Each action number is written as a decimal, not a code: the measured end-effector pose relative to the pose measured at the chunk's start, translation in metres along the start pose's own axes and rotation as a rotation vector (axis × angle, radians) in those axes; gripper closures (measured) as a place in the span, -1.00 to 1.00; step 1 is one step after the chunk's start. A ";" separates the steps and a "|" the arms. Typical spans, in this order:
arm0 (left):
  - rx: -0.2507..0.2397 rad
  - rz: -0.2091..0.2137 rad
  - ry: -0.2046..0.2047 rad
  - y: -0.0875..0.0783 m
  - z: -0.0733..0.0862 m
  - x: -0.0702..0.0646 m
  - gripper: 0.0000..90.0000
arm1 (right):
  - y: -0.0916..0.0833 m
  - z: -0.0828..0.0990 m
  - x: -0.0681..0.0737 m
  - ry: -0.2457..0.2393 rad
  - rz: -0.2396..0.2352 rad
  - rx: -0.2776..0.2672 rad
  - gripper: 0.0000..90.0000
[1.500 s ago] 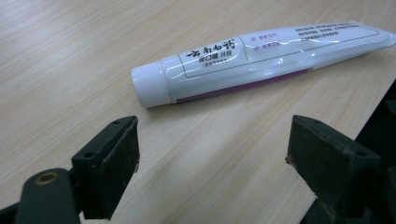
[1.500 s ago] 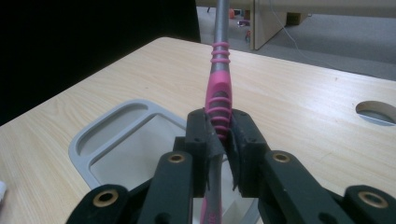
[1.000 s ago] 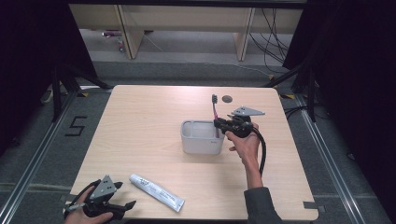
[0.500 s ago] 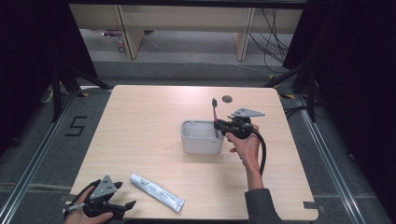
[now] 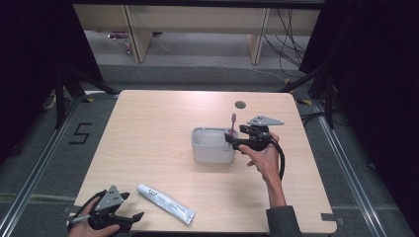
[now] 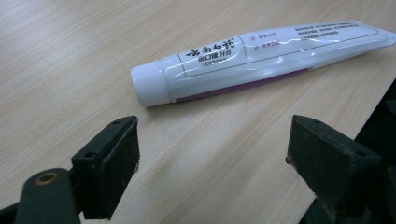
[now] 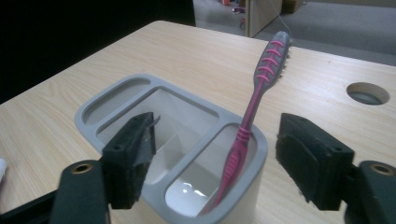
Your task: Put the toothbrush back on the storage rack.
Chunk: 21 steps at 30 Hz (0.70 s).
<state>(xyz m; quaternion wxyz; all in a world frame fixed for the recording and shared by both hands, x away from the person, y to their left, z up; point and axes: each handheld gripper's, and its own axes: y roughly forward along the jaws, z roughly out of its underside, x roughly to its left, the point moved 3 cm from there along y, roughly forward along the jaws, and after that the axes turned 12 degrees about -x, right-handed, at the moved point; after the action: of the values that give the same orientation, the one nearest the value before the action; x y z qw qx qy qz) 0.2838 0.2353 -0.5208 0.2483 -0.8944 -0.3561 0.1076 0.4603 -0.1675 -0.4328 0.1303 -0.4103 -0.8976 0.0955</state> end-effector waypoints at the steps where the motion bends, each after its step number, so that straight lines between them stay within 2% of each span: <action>1: 0.003 -0.001 0.000 0.000 0.000 0.000 -0.64 | -0.003 0.000 0.001 0.007 0.005 -0.005 -0.46; 3: 0.002 -0.003 0.000 0.000 0.000 0.000 -0.64 | -0.010 0.000 0.003 0.015 0.002 0.017 -0.48; 4: 0.003 -0.002 0.000 0.000 0.000 0.000 -0.64 | -0.012 0.000 0.002 -0.010 0.000 0.007 -0.49; 5: 0.003 0.001 0.000 0.000 0.000 0.000 -0.64 | -0.016 0.000 0.003 -0.022 -0.002 0.014 -0.49; 6: 0.001 -0.002 -0.001 0.000 0.000 0.000 -0.64 | -0.019 0.000 0.003 -0.024 0.001 -0.007 -0.49; 8: 0.002 0.000 -0.004 0.000 0.000 0.000 -0.64 | -0.028 0.001 0.005 0.002 0.003 -0.009 -0.49; 10: 0.005 0.002 -0.002 0.001 0.000 0.000 -0.64 | -0.036 0.004 0.005 -0.015 0.021 -0.018 -0.47; 11: 0.004 0.001 -0.003 0.001 0.001 -0.001 -0.64 | -0.041 0.006 0.004 -0.028 0.031 -0.003 -0.48; 14: 0.003 -0.001 -0.004 0.001 0.000 -0.001 -0.64 | -0.052 0.012 0.004 0.007 0.035 -0.008 -0.47; 15: 0.004 0.001 -0.001 0.001 0.000 -0.001 -0.64 | -0.055 0.013 0.002 -0.004 0.034 -0.003 -0.48; 18: 0.005 -0.001 -0.002 0.001 0.000 0.000 -0.64 | -0.064 0.020 -0.001 0.002 0.047 -0.004 -0.47; 19: -0.001 -0.003 -0.009 0.002 0.000 -0.001 -0.64 | -0.066 0.022 0.002 0.038 0.047 0.004 -0.47; 20: 0.000 -0.002 -0.007 0.002 0.000 -0.001 -0.64 | -0.068 0.023 -0.002 -0.004 0.038 0.015 -0.47; 21: 0.000 -0.002 -0.009 0.002 0.001 -0.001 -0.64 | -0.070 0.025 -0.004 -0.019 0.058 -0.002 -0.46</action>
<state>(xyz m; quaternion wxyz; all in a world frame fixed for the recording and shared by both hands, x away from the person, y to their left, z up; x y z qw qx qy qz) 0.2837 0.2333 -0.5222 0.2469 -0.8935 -0.3583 0.1112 0.4052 -0.2177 -0.4379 0.1184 -0.4353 -0.8866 0.1021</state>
